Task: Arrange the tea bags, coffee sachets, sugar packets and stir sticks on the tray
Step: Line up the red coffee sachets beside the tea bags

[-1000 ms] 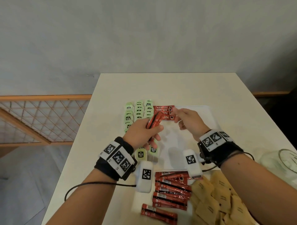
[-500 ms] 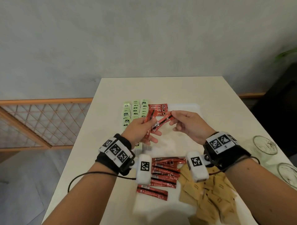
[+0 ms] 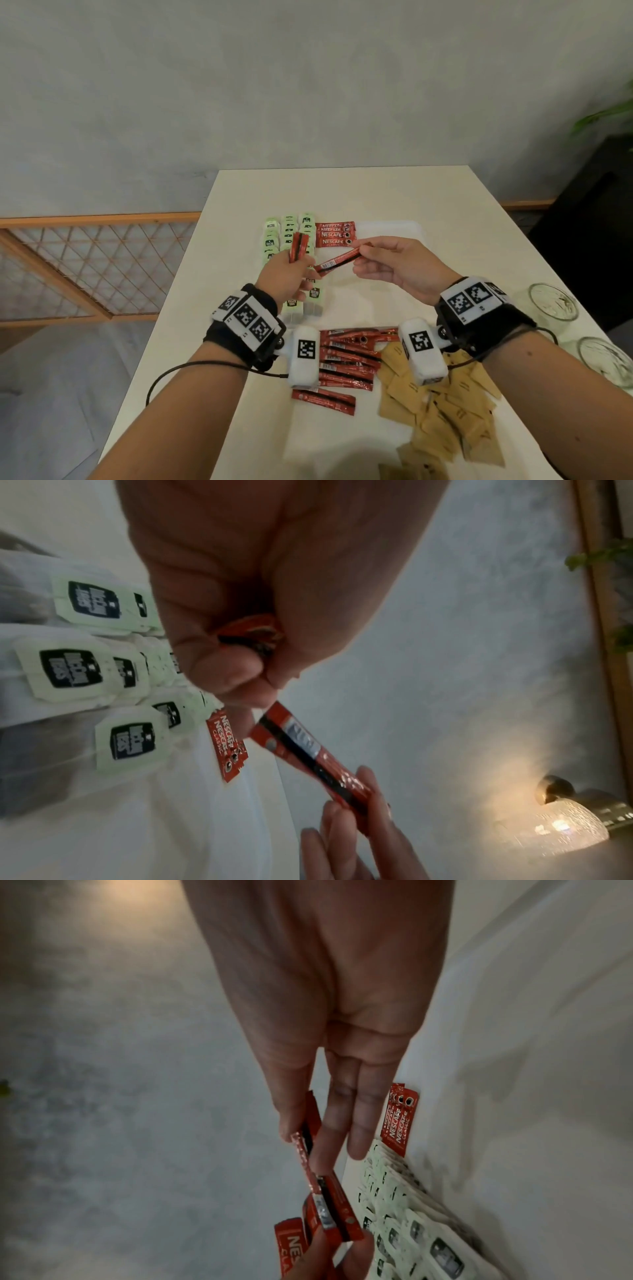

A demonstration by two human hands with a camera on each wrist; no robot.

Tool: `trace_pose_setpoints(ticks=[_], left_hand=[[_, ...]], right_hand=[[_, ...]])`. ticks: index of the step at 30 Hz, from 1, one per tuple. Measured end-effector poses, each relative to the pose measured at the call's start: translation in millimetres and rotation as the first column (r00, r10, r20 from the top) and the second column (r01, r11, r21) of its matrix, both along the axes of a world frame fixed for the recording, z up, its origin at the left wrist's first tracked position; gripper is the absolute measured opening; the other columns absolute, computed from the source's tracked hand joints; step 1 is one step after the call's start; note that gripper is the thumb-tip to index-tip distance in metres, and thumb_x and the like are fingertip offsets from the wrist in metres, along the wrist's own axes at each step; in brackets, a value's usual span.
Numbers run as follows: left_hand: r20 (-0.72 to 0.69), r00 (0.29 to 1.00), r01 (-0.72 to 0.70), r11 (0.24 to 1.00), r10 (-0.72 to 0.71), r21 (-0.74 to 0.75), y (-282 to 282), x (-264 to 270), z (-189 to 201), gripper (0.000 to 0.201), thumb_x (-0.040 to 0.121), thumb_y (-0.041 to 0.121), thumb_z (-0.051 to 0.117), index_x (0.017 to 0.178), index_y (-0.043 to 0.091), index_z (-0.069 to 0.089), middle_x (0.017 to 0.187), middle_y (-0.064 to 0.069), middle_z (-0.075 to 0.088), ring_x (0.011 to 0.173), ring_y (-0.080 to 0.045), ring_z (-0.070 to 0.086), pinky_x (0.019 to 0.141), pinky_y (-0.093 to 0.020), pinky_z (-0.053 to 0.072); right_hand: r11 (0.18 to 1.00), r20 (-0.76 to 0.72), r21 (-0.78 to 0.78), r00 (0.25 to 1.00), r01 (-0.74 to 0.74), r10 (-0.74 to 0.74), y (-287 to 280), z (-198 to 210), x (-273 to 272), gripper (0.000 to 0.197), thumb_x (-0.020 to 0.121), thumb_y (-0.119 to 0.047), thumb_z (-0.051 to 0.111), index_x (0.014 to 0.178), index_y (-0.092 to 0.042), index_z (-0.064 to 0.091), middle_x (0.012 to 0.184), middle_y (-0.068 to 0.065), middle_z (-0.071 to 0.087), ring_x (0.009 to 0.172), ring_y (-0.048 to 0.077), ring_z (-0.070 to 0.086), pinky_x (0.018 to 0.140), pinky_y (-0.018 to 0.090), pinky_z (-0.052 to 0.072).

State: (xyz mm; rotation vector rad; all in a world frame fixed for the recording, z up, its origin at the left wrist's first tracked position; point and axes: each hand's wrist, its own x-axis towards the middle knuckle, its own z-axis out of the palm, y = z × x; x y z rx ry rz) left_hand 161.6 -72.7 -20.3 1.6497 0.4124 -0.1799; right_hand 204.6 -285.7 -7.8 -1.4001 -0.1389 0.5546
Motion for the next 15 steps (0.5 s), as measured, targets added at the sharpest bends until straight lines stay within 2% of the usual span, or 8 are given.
trace_pose_setpoints(ticks=[2,4,8,11,13,15], left_hand=[[-0.095,0.995,0.012,0.997,-0.019,-0.073,5,2,-1,0.021,0.102,0.02,0.047,0.109,0.003,0.057,0.087,-0.014,0.071,0.047,-0.011,0.047,0.039,-0.02,0.038],[-0.122,0.991,0.028,0.989,-0.046,-0.146,6,2,-2,0.024,0.102,0.026,0.049,0.104,0.003,0.057,0.088,-0.015,0.073,0.045,-0.01,0.044,0.037,-0.019,0.036],[-0.064,0.994,0.073,0.986,-0.083,-0.149,5,5,-4,0.022,0.095,0.028,0.061,0.103,0.007,0.063,0.09,-0.009,0.074,0.046,-0.006,0.039,0.039,-0.016,0.032],[-0.03,0.998,0.057,0.99,-0.062,-0.132,6,7,-7,0.012,0.092,0.019,0.066,0.096,0.007,0.064,0.081,-0.004,0.07,0.048,-0.006,0.039,0.039,-0.015,0.033],[-0.004,1.0,0.011,0.991,-0.012,-0.132,6,8,-8,0.007,0.091,0.014,0.067,0.093,0.008,0.063,0.074,-0.001,0.063,0.048,-0.006,0.04,0.038,-0.015,0.033],[0.041,0.999,-0.027,0.995,0.031,-0.101,3,10,-9,0.006,0.09,0.012,0.067,0.089,0.01,0.062,0.072,-0.001,0.06,0.047,-0.006,0.041,0.038,-0.015,0.034]], right_hand=[[0.999,0.034,-0.034,0.999,-0.017,0.018,0,1,-1,0.025,0.087,-0.008,0.067,0.112,-0.003,0.07,0.102,0.019,0.072,0.095,0.026,0.072,0.087,0.03,0.057],[0.996,0.06,-0.07,0.997,-0.047,0.051,1,2,-2,0.026,0.084,-0.004,0.07,0.11,-0.002,0.071,0.103,0.018,0.073,0.1,0.027,0.071,0.089,0.028,0.056],[0.969,0.159,-0.221,0.977,-0.107,0.144,2,2,-1,0.025,0.077,0.0,0.076,0.102,-0.004,0.075,0.097,0.01,0.076,0.097,0.017,0.071,0.088,0.019,0.053],[0.933,0.183,-0.327,0.959,-0.148,0.216,2,0,3,0.026,0.076,0.007,0.075,0.098,-0.005,0.076,0.096,0.01,0.076,0.095,0.017,0.071,0.089,0.021,0.052],[0.92,0.145,-0.338,0.955,-0.199,0.26,2,-1,6,0.033,0.076,0.012,0.072,0.102,-0.007,0.07,0.101,0.012,0.074,0.095,0.019,0.071,0.084,0.023,0.053],[0.91,0.085,-0.339,0.956,-0.237,0.281,4,-1,11,0.04,0.076,0.006,0.075,0.111,-0.01,0.062,0.106,0.011,0.073,0.098,0.022,0.071,0.084,0.024,0.054]])
